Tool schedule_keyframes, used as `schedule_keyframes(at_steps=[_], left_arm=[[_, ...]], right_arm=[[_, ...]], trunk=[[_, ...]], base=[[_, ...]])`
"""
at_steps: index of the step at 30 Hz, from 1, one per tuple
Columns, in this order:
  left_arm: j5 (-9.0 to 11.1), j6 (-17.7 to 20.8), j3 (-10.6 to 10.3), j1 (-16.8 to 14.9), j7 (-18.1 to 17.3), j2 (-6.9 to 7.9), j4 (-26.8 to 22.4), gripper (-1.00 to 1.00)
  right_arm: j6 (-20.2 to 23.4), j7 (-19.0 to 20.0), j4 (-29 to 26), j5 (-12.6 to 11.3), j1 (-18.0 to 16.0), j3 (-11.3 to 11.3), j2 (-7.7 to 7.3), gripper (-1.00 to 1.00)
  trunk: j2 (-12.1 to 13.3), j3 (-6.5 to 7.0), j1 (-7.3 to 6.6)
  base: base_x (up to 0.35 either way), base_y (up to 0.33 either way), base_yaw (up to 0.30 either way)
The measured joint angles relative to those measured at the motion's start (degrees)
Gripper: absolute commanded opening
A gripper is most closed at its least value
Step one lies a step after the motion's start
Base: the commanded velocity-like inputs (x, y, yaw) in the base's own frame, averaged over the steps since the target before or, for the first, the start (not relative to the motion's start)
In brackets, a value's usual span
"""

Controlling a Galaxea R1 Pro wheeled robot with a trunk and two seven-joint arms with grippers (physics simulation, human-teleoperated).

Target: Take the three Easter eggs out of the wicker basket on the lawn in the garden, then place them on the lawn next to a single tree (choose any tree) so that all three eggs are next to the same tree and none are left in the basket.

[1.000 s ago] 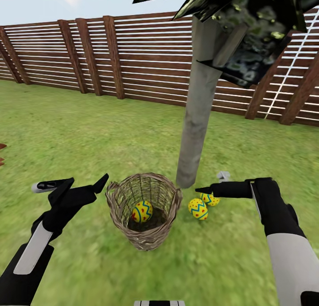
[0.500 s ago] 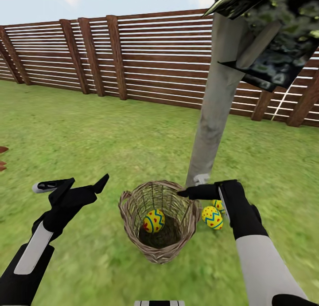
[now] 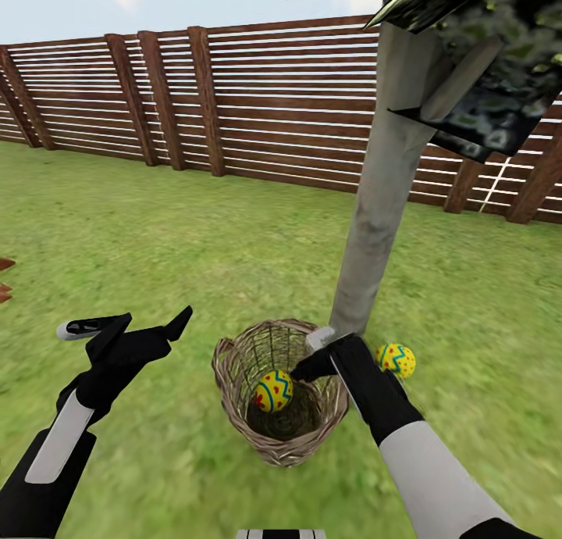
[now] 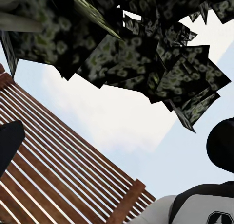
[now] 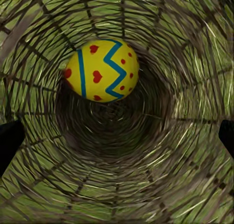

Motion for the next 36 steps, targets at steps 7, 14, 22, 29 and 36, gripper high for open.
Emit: schedule_keyframes(at_steps=[7,14,22,29,36], left_arm=[[0.00,-0.01,0.00,0.00,-0.01,-0.01,0.02,1.00],[0.00,-0.08,-0.04,0.06,-0.02,-0.53,0.17,1.00],[-0.90,-1.12,-2.21,1.04,0.35,-0.97,1.16,1.00],[-1.90,-2.44,-2.02,3.30,0.42,-0.98,3.18,1.00],[-2.35,-4.72,-2.03,4.32,0.49,-1.02,4.55,1.00]], right_arm=[[0.34,-0.47,0.49,0.33,-0.06,3.41,0.47,1.00],[0.46,-0.53,0.45,0.66,-0.16,10.02,0.22,1.00],[-0.64,-0.40,0.86,3.39,-1.64,15.96,-0.71,1.00],[-0.23,-0.37,-0.49,1.45,-3.14,14.02,-2.12,1.00],[-0.73,-0.03,-1.84,1.03,-3.35,13.35,-4.36,1.00]], trunk=[[0.00,0.00,0.00],[0.00,0.00,0.01],[0.00,0.00,0.01],[0.00,0.00,0.02],[0.00,0.00,0.03]], base=[[0.113,0.162,0.000],[0.007,0.009,0.000],[0.000,0.000,0.000],[-0.047,-0.040,0.000],[-0.165,-0.219,0.183]])
